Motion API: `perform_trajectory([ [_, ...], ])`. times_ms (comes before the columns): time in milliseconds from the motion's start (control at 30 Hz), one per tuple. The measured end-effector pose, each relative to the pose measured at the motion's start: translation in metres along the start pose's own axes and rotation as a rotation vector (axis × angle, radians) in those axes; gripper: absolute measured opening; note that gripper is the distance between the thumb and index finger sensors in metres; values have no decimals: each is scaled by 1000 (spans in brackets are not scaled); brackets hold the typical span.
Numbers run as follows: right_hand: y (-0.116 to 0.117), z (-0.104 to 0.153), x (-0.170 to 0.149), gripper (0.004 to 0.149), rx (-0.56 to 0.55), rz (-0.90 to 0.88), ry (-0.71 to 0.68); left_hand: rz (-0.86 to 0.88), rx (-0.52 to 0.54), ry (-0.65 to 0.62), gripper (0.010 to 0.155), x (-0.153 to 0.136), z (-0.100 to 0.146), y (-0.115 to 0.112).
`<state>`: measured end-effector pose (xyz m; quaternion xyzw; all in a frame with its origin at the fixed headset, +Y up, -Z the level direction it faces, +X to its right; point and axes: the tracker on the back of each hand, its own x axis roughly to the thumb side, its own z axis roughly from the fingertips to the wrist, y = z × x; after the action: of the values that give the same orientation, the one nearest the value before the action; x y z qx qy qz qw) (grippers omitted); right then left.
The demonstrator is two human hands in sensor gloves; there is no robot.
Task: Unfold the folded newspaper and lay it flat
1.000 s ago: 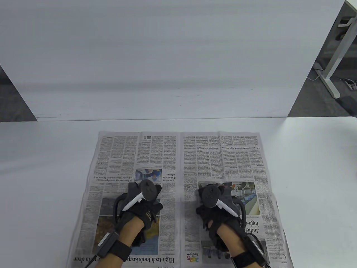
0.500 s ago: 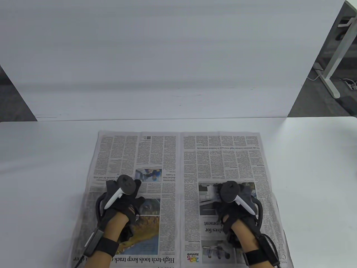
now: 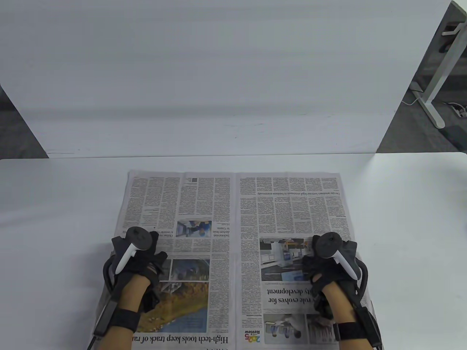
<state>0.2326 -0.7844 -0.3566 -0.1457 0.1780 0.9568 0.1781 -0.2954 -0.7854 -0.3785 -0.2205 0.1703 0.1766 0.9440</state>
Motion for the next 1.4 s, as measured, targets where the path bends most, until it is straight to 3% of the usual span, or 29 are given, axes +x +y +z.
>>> perform_trajectory([
  [433, -10, -4, -25, 74, -25, -54, 93, 86, 29, 123, 71, -34, -6, 12],
  [800, -13, -5, -27, 75, -42, -47, 106, 63, 55, 141, 70, -34, -4, 16],
  [1033, -24, 8, 3, 74, -104, 32, 16, -35, 94, 22, 70, 3, 15, 22],
  [1167, -14, 16, 29, 74, -43, 49, -122, -99, 65, -100, 68, 30, 23, 11],
  [1400, 1, 14, 36, 71, 67, 46, -160, -160, -42, -145, 68, 45, 24, -5],
])
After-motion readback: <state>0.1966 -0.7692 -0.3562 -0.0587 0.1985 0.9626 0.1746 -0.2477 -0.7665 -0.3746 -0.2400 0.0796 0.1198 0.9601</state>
